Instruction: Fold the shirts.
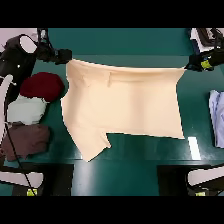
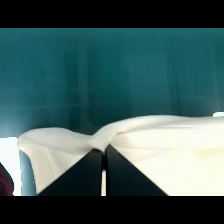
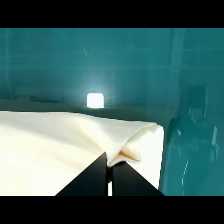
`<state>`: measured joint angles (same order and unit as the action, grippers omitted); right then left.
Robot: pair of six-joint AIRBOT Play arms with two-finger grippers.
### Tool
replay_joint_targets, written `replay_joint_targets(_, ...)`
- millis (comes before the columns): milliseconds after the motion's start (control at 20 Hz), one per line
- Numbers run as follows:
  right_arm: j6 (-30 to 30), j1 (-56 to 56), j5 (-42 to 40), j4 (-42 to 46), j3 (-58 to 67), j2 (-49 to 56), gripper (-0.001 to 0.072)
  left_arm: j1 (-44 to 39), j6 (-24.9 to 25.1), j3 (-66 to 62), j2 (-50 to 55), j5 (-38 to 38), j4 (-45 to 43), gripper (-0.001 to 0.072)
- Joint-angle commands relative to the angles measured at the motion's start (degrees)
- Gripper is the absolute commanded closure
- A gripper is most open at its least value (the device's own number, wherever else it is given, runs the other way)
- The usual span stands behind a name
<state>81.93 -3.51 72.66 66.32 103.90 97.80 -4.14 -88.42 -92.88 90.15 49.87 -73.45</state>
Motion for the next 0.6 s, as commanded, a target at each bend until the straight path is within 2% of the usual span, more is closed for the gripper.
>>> replay_joint_targets(0, 0.1, 0.2, 0.3, -0.1, 2.8, 2.4, 0.0698, 1.7, 1.2, 0.2, 1.7, 5.4, -0.3, 0.0686)
replay_joint_targets(150, 0.0, 0.2, 0.7, -0.1, -4.9, -0.9, 0.0699, 1.6, 3.7, 2.9, 1.7, 12.8, -0.2, 0.0686)
replay_joint_targets(450, 0.0, 1.2, -3.3, -0.6, -22.8, -5.2, 0.0697, 1.6, 2.1, 16.5, 1.7, 10.5, 0.1, 0.0684)
replay_joint_targets(500, 0.0, 1.8, -3.5, -0.9, -24.0, -5.2, 0.0599, 1.7, -0.2, 17.6, 1.7, 10.2, 0.1, 0.066)
replay_joint_targets(550, 0.0, 2.4, -3.3, -0.8, -24.5, -5.2, 0.0296, 1.7, -1.9, 17.9, 1.7, 10.5, 0.1, 0.0342)
